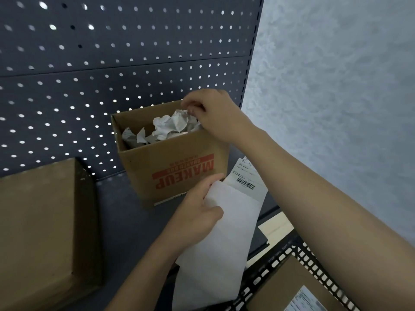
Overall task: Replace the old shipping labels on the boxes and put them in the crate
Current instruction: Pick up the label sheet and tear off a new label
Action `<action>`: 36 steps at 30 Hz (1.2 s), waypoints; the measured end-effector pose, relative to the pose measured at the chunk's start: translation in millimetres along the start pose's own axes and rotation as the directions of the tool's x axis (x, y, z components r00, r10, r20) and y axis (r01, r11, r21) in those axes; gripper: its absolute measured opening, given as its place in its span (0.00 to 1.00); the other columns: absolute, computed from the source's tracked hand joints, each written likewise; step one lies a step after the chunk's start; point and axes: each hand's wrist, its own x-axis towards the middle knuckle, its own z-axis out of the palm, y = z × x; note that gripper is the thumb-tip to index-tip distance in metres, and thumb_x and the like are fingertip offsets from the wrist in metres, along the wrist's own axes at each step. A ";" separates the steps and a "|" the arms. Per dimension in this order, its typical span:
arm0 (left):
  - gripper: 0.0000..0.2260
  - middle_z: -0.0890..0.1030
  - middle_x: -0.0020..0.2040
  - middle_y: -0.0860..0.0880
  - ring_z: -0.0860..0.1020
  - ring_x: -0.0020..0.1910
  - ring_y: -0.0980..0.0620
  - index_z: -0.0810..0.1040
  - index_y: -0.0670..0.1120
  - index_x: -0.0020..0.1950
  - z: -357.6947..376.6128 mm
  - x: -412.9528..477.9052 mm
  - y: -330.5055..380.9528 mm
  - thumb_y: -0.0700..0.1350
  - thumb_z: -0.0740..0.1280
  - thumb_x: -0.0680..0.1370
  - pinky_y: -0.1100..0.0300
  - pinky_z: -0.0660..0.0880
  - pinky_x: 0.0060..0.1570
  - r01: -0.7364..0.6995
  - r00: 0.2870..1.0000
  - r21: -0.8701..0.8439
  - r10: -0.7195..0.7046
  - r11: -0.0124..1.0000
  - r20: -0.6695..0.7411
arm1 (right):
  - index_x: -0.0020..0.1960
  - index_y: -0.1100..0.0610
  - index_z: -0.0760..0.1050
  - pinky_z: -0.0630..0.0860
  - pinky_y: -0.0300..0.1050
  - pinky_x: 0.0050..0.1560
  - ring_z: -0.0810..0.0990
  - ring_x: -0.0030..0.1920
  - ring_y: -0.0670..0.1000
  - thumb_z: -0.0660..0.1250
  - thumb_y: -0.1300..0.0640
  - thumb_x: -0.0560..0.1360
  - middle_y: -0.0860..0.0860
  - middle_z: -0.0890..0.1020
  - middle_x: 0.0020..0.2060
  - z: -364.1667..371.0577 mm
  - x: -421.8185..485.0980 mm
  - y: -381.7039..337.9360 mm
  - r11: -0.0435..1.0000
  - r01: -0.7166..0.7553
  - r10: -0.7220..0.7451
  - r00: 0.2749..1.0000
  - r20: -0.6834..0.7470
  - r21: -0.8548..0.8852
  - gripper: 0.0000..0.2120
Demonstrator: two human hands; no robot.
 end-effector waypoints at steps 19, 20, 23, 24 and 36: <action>0.28 0.84 0.44 0.45 0.80 0.41 0.45 0.83 0.58 0.52 -28.2 -45.1 -6.8 0.27 0.58 0.72 0.52 0.74 0.40 -0.016 0.999 -0.095 0.012 0.995 -0.039 | 0.49 0.50 0.83 0.69 0.30 0.43 0.78 0.44 0.42 0.70 0.54 0.76 0.45 0.82 0.44 11.7 -138.8 -10.0 0.952 -0.228 0.202 0.970 0.138 0.206 0.04; 0.29 0.84 0.45 0.47 0.81 0.42 0.46 0.82 0.60 0.51 -28.6 -48.6 -6.5 0.27 0.57 0.73 0.53 0.75 0.41 -0.031 0.999 -0.092 0.029 0.995 -0.027 | 0.50 0.50 0.84 0.70 0.30 0.44 0.78 0.45 0.42 0.70 0.53 0.76 0.44 0.82 0.44 13.5 -143.7 -10.1 0.942 -0.255 0.223 0.962 0.159 0.220 0.05; 0.27 0.84 0.49 0.48 0.82 0.48 0.44 0.81 0.62 0.53 -31.4 -56.3 -7.5 0.30 0.59 0.73 0.47 0.79 0.49 -0.059 0.998 -0.134 0.061 0.989 0.005 | 0.51 0.49 0.84 0.74 0.35 0.48 0.79 0.47 0.42 0.70 0.51 0.76 0.43 0.83 0.46 13.3 -153.9 -15.4 0.902 -0.317 0.268 0.944 0.194 0.293 0.06; 0.24 0.84 0.50 0.47 0.82 0.50 0.44 0.81 0.60 0.55 -32.3 -57.8 -8.8 0.33 0.61 0.72 0.44 0.78 0.52 -0.068 0.997 -0.163 0.071 0.984 0.015 | 0.51 0.49 0.84 0.74 0.36 0.48 0.79 0.47 0.42 0.70 0.51 0.76 0.43 0.83 0.46 12.5 -156.5 -17.9 0.888 -0.331 0.278 0.939 0.202 0.319 0.06; 0.06 0.85 0.46 0.48 0.83 0.49 0.49 0.82 0.46 0.51 -28.0 -63.4 -10.0 0.43 0.67 0.78 0.43 0.77 0.56 -0.247 0.968 -0.172 0.234 0.954 -0.092 | 0.46 0.49 0.83 0.73 0.36 0.47 0.80 0.47 0.45 0.72 0.55 0.75 0.44 0.83 0.43 4.4 -178.3 -40.5 0.882 -0.264 0.242 0.965 0.106 0.389 0.02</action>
